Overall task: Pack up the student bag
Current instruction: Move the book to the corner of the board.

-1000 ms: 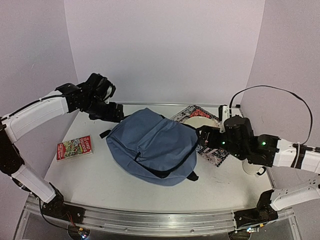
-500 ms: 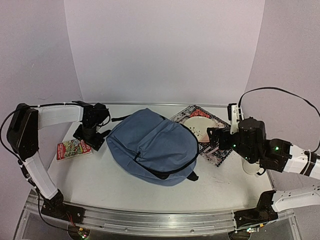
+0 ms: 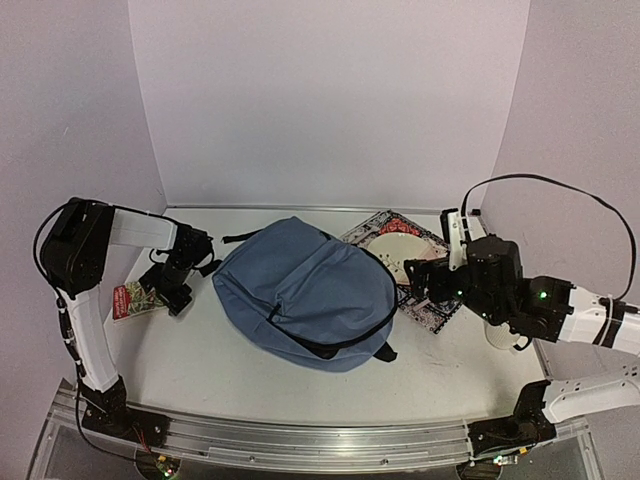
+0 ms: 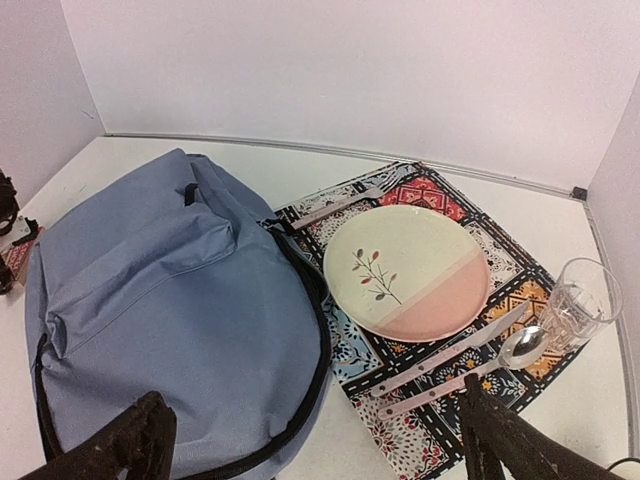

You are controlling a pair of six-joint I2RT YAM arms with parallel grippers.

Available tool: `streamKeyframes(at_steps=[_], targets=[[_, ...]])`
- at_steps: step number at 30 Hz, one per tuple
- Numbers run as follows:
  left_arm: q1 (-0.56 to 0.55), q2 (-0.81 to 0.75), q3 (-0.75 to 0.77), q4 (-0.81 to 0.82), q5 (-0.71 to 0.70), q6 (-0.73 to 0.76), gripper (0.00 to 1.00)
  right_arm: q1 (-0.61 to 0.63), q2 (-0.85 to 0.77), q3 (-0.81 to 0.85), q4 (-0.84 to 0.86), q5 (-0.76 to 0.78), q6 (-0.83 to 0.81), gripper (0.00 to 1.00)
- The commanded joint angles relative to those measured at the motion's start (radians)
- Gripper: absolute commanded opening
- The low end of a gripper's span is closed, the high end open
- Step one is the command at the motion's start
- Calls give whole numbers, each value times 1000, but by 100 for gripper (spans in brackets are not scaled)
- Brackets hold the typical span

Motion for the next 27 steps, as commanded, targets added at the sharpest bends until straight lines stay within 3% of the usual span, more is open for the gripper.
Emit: streamKeyframes(at_steps=[1, 9, 16, 20, 23, 27], targets=[[33, 82, 33, 70, 55, 29, 73, 3, 15, 50, 50, -13, -43, 98], [41, 99, 82, 109, 230, 56, 33, 3, 36, 50, 82, -25, -48, 98], [41, 154, 225, 154, 502, -73, 22, 3, 55, 64, 91, -29, -52, 98], [41, 191, 354, 153, 665, -246, 21, 3, 52, 62, 93, -27, -46, 98], [41, 165, 396, 150, 720, -304, 31, 2, 46, 59, 93, -31, -39, 98], [77, 57, 392, 138, 665, -325, 52, 3, 20, 44, 93, -29, -26, 98]])
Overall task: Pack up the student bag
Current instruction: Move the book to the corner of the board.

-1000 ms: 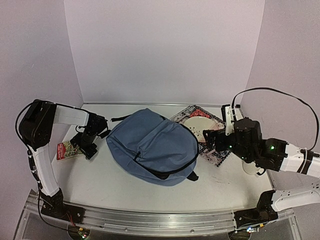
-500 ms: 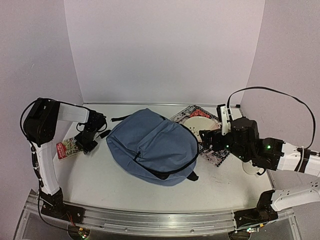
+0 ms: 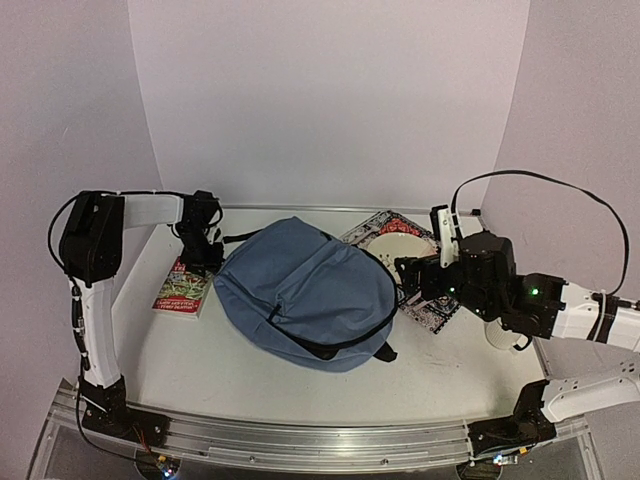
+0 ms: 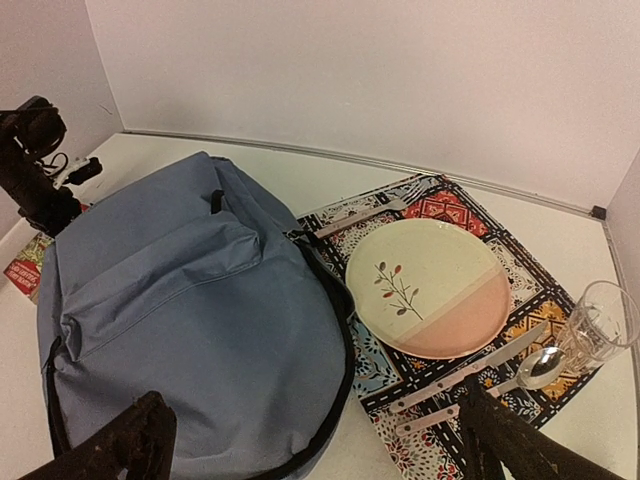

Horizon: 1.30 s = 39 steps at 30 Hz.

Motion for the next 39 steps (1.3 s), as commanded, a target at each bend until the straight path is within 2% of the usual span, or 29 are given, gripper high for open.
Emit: streamKeyframes(at_steps=[1, 4, 10, 13, 20, 28, 31, 36, 39], targets=[[51, -123, 18, 8, 55, -85, 57, 3, -39, 20, 31, 15, 18, 98], [127, -173, -11, 10, -5, -88, 67, 3, -41, 14, 31, 18, 23, 98], [246, -147, -37, 19, 36, -20, 70, 3, -10, 28, 32, -3, 34, 98], [286, -107, -34, 27, 119, 40, 70, 3, 3, 34, 35, -16, 40, 98], [292, -17, -44, 26, 190, 112, 71, 3, 31, 47, 43, -51, 51, 98], [291, 12, -180, 27, 168, 100, 71, 3, 52, 51, 55, -78, 68, 98], [277, -11, -250, 24, 109, 61, 64, 3, 67, 60, 58, -83, 66, 98], [233, -92, -393, 25, 71, -28, 37, 2, 97, 80, 62, -95, 57, 98], [190, -173, -477, 20, 46, -76, 36, 3, 112, 91, 63, -118, 48, 98]])
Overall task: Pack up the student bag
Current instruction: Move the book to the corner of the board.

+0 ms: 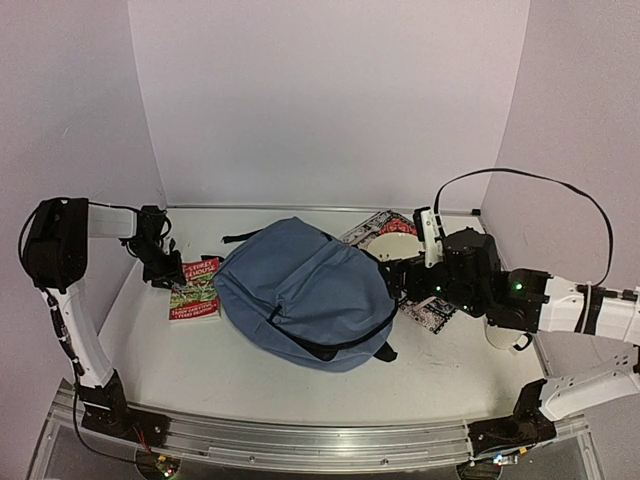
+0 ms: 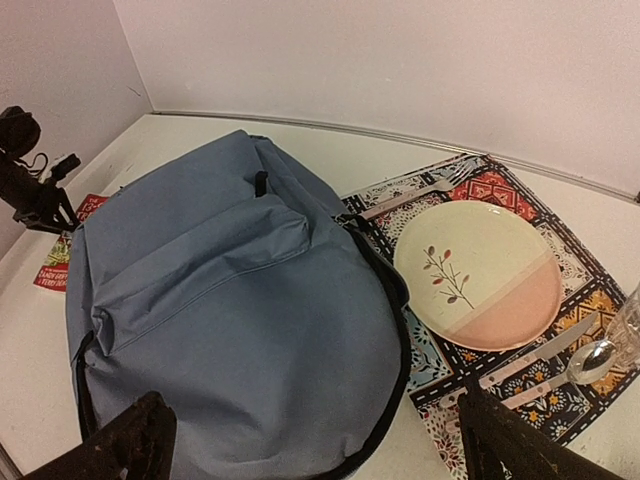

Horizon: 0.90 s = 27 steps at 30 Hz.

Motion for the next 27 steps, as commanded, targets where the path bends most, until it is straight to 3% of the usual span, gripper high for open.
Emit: streamKeyframes(at_steps=[1, 4, 9, 15, 21, 27], targets=[[-94, -41, -177, -151, -107, -82, 35, 2, 22, 60, 40, -33, -13, 98], [-149, -100, -223, -168, -90, -129, 36, 2, 40, 70, 40, -59, -25, 98], [-167, -224, -188, -205, -216, -198, 58, 3, 58, 89, 40, -72, -54, 98], [-221, -321, -64, -207, -263, -308, 63, 3, 60, 94, 38, -64, -78, 98], [-372, -295, -74, -175, -283, -388, 65, 3, 51, 83, 38, -60, -74, 98], [-431, -193, -77, -124, -343, -415, 69, 3, 66, 91, 38, -70, -76, 98]])
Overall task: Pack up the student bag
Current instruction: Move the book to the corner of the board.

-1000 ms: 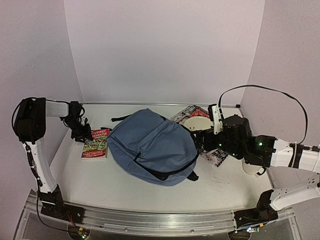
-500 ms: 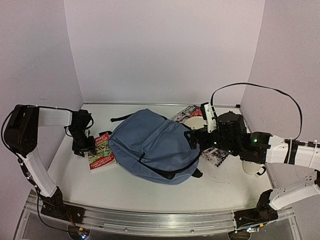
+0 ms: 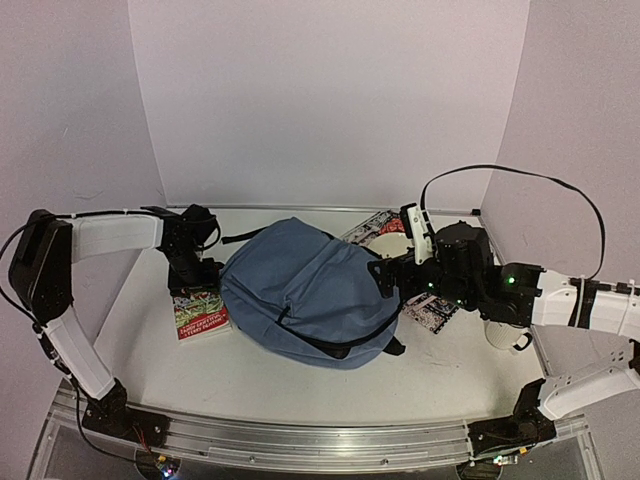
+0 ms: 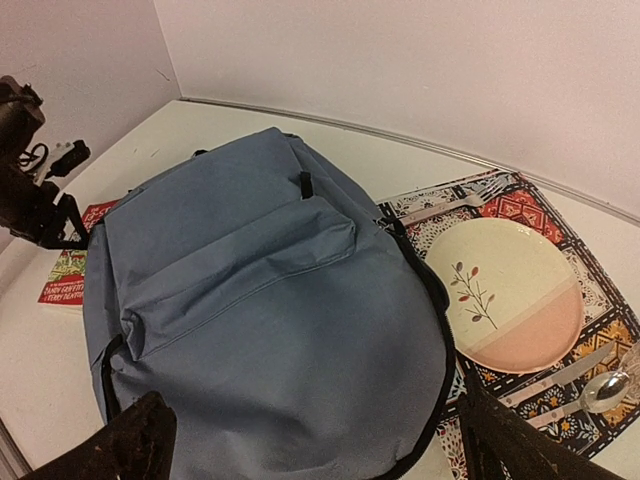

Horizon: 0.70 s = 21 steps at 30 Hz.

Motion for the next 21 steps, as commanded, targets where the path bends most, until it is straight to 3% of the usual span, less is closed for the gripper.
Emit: streamKeyframes(at_steps=[1, 10, 16, 21], targets=[[-9, 82, -5, 39, -72, -41, 69, 2, 11, 43, 23, -3, -13, 98], [67, 53, -221, 58, -118, -15, 73, 3, 7, 32, 23, -4, -5, 98], [162, -21, -253, 30, -157, 26, 73, 3, 2, 36, 22, -13, -3, 98], [160, -78, -217, -4, -137, 11, 73, 3, -31, 17, 22, -3, 0, 98]])
